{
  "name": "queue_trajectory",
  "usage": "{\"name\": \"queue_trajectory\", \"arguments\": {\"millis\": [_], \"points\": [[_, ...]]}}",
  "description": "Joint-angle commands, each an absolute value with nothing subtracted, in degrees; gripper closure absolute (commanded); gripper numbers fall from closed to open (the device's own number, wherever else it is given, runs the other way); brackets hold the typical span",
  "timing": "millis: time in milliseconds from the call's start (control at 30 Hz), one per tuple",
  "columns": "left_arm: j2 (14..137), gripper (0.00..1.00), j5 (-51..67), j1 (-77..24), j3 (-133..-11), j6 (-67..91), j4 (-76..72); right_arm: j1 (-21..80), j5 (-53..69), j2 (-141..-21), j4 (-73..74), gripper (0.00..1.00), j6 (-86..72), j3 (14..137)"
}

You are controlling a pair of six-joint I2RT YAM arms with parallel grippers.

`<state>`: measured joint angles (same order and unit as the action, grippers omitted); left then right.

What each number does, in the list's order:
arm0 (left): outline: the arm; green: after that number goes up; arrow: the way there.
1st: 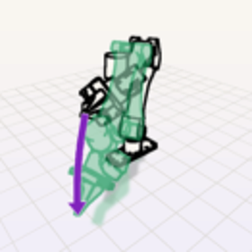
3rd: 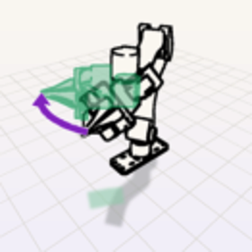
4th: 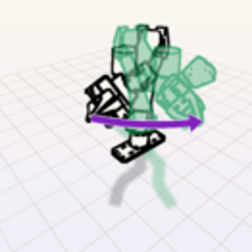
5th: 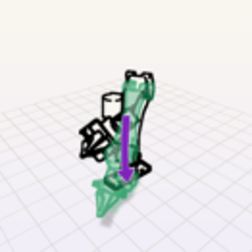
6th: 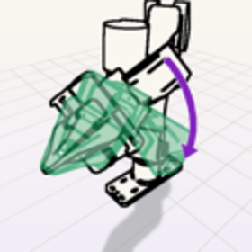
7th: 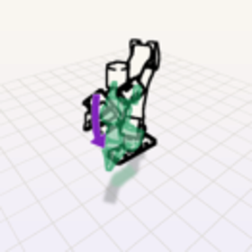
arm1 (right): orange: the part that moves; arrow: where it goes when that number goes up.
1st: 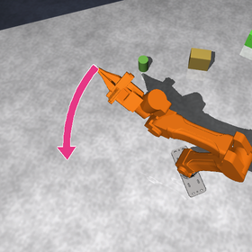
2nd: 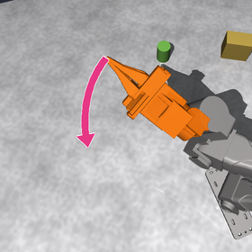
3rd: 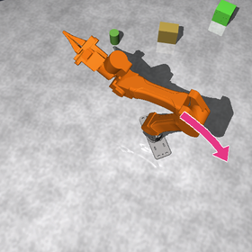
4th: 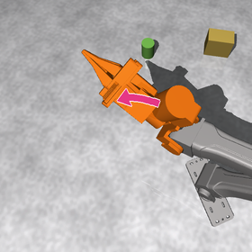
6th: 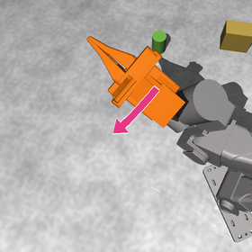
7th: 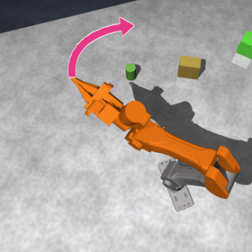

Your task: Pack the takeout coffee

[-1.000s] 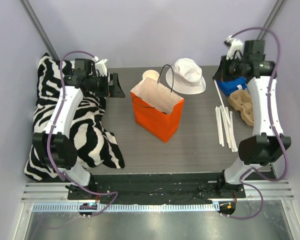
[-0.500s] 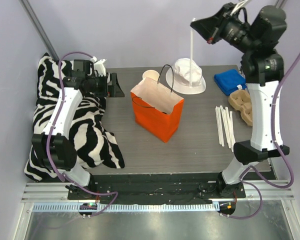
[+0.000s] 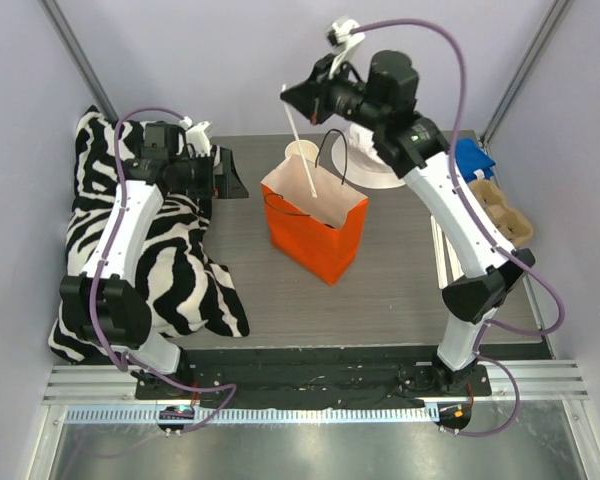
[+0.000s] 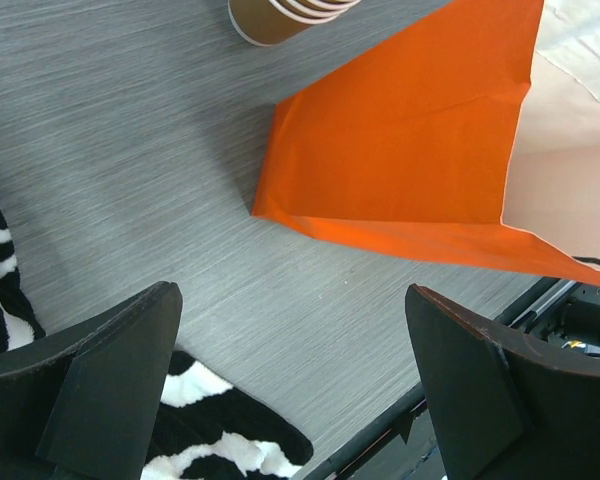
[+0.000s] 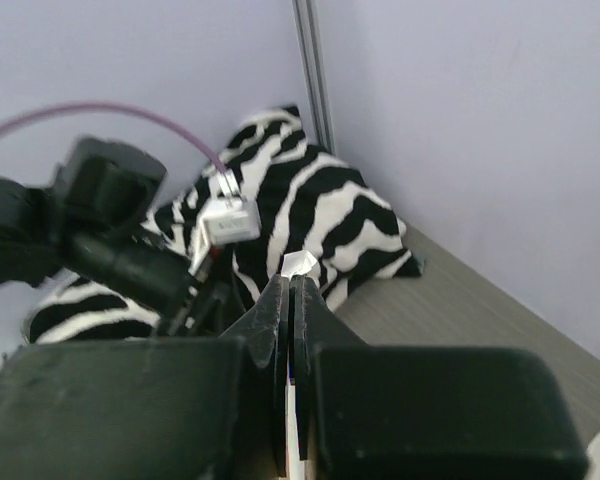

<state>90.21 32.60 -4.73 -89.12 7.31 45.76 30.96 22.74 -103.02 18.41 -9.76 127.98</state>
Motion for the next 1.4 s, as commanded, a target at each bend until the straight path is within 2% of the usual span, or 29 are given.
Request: {"name": "queue_trajectory", "arguments": {"millis": [0, 200, 300, 500, 700, 733, 833, 1100, 1200, 1233, 1367], "points": [[87.10, 0.00, 33.66, -4.22, -87.63, 7.65, 43.33, 31.99, 16.79, -100.81, 14.77, 0.99, -1.50, 121.30], [87.71, 0.00, 33.93, -4.31, -87.28, 7.56, 42.89, 32.43, 17.40, -97.39, 12.49, 0.99, -1.32, 109.97], [87.80, 0.00, 34.10, -4.22, -87.01, 7.38, 42.71, 32.78, 16.09, -94.23, 9.25, 0.99, -2.28, 99.80], [87.89, 0.00, 33.93, -4.22, -86.57, 5.45, 44.03, 33.40, 13.71, -91.67, 7.03, 0.99, -2.90, 93.08], [88.33, 0.00, 34.01, -4.31, -86.92, 4.92, 44.56, 33.40, 14.41, -90.97, 8.52, 0.71, -3.69, 93.77], [88.50, 0.00, 34.10, -4.22, -87.18, 5.01, 44.91, 33.31, 14.50, -90.97, 8.79, 0.64, -3.78, 94.30], [89.20, 0.00, 34.89, -4.22, -88.41, 4.49, 46.40, 33.49, 14.59, -90.88, 10.10, 0.58, -4.30, 97.46], [88.33, 0.00, 33.13, -4.22, -91.67, 1.76, 49.21, 33.31, 10.03, -89.39, 13.44, 0.53, -3.44, 106.16], [87.19, 0.00, 33.66, -4.22, -93.25, 0.36, 51.76, 32.52, 6.07, -86.76, 15.02, 0.48, -2.46, 106.00], [86.84, 0.00, 33.75, -4.22, -93.34, 0.26, 53.25, 32.08, 5.11, -85.97, 15.73, 0.43, -2.63, 105.74], [83.50, 0.00, 31.73, -4.31, -91.86, -1.93, 57.30, 30.59, 0.71, -80.61, 21.43, 0.37, -3.25, 102.75]]}}
